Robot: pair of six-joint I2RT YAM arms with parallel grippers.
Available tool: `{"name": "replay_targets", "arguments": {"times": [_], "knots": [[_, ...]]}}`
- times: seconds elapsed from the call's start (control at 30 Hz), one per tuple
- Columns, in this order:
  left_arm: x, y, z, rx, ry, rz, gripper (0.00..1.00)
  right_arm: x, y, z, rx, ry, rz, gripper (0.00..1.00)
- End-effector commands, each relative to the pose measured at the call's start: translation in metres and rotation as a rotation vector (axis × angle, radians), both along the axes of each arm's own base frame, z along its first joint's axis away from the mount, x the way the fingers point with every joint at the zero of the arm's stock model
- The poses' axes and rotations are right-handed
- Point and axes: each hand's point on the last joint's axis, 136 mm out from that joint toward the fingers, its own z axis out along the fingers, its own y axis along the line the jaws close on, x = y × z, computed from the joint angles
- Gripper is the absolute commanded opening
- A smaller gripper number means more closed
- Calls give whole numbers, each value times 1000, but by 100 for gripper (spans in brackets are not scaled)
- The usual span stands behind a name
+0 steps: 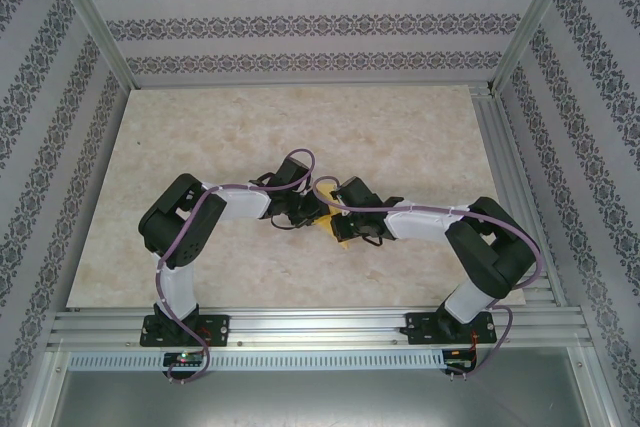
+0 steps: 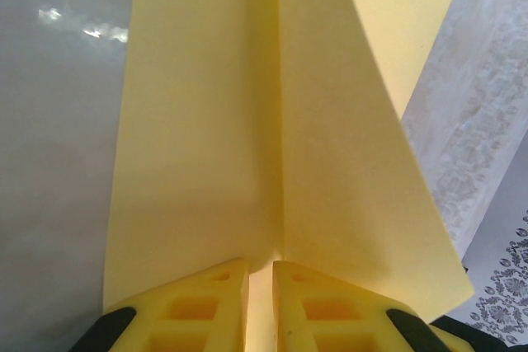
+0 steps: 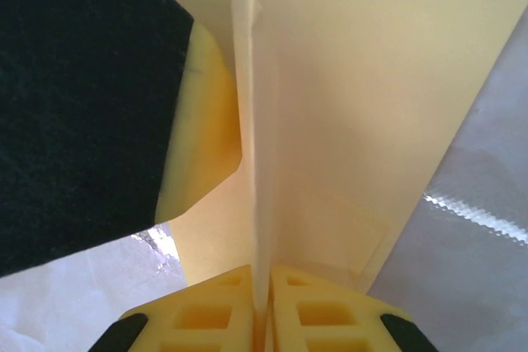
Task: Fold a paper plane with a square sheet of paper (fold left side to right side)
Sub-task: Fourth fold the wing at the center of the table.
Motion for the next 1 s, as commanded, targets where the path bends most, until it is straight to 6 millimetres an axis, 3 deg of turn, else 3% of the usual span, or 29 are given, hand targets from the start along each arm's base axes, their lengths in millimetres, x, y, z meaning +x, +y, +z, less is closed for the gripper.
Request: {"name": "replay_targets", "arguments": {"times": [0.0, 0.53, 0.67, 0.97], "knots": [[-2, -7, 2, 1, -8, -22, 18, 1, 4, 5, 49, -2, -5, 11], [-4, -4, -6, 29, 6, -25, 19, 1, -11, 10, 207, 22, -77, 9], [-5, -7, -6, 35, 6, -37, 24, 0, -6, 8, 219, 40, -56, 9], [-6, -5, -7, 45, 5, -35, 24, 1, 4, 10, 231, 41, -15, 11]]}}
